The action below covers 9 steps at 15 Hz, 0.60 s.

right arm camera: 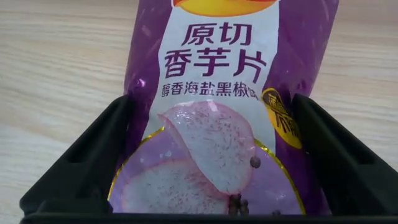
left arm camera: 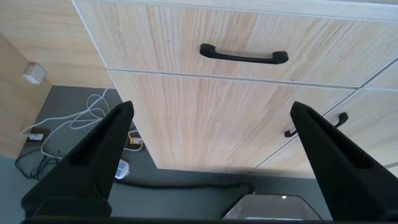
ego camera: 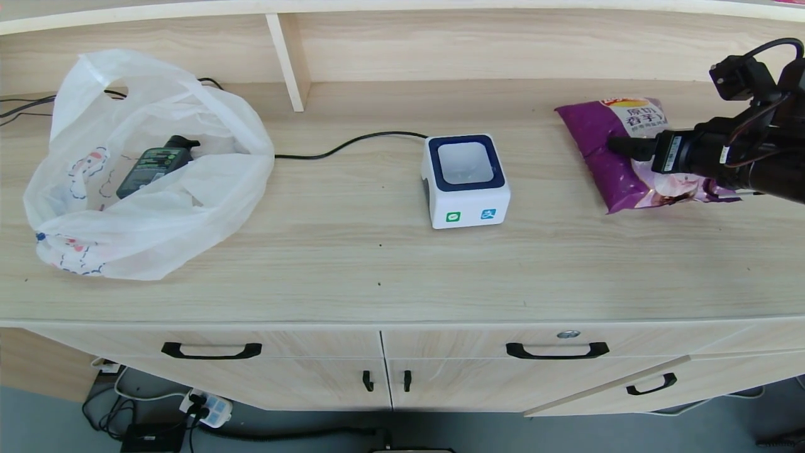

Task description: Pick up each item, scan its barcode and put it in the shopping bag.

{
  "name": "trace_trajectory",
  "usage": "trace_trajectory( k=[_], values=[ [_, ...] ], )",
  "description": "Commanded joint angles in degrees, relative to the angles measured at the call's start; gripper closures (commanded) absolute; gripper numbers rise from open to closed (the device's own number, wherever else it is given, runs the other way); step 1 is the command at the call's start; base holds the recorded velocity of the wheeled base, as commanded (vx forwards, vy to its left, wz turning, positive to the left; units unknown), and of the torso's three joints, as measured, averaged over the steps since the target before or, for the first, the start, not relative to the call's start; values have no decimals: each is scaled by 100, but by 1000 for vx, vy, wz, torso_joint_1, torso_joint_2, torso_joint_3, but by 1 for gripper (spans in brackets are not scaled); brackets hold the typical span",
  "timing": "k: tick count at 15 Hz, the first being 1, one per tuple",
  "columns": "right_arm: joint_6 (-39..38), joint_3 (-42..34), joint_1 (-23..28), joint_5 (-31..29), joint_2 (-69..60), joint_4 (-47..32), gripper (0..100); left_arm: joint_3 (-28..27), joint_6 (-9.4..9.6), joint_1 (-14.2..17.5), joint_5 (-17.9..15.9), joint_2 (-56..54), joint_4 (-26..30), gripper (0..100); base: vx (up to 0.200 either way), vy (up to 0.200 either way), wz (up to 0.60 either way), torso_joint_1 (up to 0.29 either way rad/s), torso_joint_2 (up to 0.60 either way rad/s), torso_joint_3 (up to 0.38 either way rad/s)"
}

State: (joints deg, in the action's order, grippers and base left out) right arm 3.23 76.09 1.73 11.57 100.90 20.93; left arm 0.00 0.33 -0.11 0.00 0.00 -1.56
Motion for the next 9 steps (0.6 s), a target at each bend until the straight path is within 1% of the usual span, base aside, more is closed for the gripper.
trace_trajectory(
  k=[1,3,5,6,7,9],
  values=[
    [20,-24,-6,-14,211,34,0,0,2,2,0,9,-2,0,0,0,0,0,0,0],
    [11,-7,-15,-58,351,394,0,0,2,2,0,9,-2,0,0,0,0,0,0,0],
    [-7,-7,-15,-67,360,403,0,0,2,2,0,9,-2,0,0,0,0,0,0,0],
    [11,-121,-15,-67,342,403,0,0,11,2,0,9,-2,0,0,0,0,0,0,0],
    [29,-227,-15,-67,316,412,100,0,11,2,0,9,-2,0,0,0,0,0,0,0],
    [-42,-288,-50,-111,255,421,100,0,2,2,0,9,-2,0,0,0,0,0,0,0]
  ],
)
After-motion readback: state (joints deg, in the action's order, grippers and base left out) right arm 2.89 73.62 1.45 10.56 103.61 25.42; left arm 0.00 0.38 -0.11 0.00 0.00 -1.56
